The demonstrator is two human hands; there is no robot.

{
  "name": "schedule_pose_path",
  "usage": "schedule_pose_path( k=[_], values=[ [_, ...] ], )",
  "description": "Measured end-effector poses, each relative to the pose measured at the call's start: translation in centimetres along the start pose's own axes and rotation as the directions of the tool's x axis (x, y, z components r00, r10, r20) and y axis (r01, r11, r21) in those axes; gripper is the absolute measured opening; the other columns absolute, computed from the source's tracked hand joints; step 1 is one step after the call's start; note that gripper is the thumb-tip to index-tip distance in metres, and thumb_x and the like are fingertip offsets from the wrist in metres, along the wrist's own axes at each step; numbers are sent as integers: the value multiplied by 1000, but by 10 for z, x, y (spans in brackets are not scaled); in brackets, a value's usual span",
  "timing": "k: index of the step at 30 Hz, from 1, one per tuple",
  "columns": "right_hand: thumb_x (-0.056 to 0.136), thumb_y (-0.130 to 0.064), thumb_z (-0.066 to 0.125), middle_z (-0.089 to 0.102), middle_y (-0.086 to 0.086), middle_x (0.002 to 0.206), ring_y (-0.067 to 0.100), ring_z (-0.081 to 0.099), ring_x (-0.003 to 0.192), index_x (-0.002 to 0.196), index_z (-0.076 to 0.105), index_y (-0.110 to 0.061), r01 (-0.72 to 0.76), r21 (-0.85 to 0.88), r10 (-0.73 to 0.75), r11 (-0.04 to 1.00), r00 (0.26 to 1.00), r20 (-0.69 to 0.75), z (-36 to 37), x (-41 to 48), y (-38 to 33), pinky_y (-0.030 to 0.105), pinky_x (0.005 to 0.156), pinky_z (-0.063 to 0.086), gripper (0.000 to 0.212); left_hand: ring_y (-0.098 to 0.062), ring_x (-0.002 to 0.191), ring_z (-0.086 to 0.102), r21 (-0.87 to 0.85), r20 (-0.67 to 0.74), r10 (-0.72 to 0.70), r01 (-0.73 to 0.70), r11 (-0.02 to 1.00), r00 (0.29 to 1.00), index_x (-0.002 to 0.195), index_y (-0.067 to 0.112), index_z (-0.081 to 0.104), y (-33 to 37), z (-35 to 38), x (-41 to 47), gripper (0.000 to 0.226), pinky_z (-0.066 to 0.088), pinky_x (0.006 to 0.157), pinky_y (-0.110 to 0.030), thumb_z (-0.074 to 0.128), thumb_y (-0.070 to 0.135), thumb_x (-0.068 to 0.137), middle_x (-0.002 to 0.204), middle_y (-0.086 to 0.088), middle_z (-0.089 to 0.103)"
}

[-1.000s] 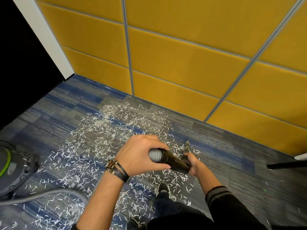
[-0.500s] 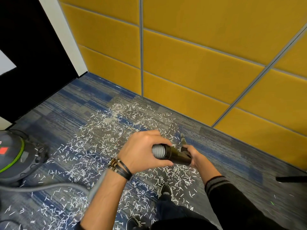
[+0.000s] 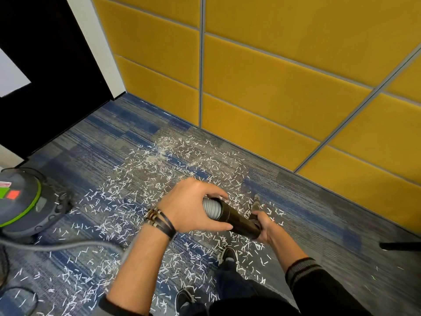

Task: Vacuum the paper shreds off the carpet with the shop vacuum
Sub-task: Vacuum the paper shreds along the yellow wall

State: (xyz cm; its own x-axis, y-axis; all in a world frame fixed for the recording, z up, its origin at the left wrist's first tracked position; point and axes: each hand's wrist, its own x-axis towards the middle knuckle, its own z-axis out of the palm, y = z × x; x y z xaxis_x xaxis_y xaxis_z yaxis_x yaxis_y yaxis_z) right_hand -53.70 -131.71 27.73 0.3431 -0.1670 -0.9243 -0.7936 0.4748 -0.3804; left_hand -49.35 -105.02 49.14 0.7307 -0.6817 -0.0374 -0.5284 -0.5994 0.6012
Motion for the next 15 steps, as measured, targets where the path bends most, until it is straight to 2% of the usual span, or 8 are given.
schedule_pose_path(
  k=[3, 5, 9, 11, 15],
  values=[
    [103, -32, 41, 58, 16, 83, 30, 60, 65, 112, 37, -10, -12, -21, 11, 1000, 1000, -13, 0, -3, -1, 36, 48, 56, 25, 2, 80, 68, -21, 34, -66, 67, 998, 997, 102, 35, 77, -4, -1, -3, 52, 62, 78, -31, 81, 72, 66, 87, 21, 73],
    [102, -32, 41, 57, 16, 88, 31, 61, 64, 113, 36, -10, -19, -47, 18, 999, 1000, -8, 8, -8, -4, 37, 46, 55, 25, 1, 78, 68, -1, 44, -58, 59, 998, 997, 102, 32, 78, -7, -3, -8, 46, 62, 74, -29, 81, 67, 73, 85, 18, 73],
    [101, -30, 44, 60, 16, 93, 31, 62, 71, 110, 41, -9, 22, -72, -22, 997, 1000, 6, 32, -10, -1, 46, 60, 59, 23, 6, 66, 61, 46, -2, 4, -4, 999, 1000, 96, 33, 75, -11, -9, -23, 41, 49, 62, -14, 79, 68, 76, 73, 23, 64],
    [100, -33, 48, 62, 15, 90, 31, 62, 70, 112, 43, -11, 28, -98, -27, 995, 1000, 9, 42, -8, 3, 46, 63, 60, 26, 7, 66, 61, 36, -2, 26, -26, 999, 1000, 95, 36, 76, -14, -13, -27, 42, 49, 64, -14, 77, 72, 74, 71, 25, 63],
    [101, -32, 44, 59, 13, 78, 29, 62, 62, 109, 41, -11, 7, -37, -7, 999, 1000, -11, 47, -16, 21, 39, 52, 58, 23, 7, 72, 65, -43, 37, 22, -20, 999, 999, 96, 39, 77, -30, -15, -35, 43, 54, 69, -17, 77, 73, 70, 76, 27, 68]
  ],
)
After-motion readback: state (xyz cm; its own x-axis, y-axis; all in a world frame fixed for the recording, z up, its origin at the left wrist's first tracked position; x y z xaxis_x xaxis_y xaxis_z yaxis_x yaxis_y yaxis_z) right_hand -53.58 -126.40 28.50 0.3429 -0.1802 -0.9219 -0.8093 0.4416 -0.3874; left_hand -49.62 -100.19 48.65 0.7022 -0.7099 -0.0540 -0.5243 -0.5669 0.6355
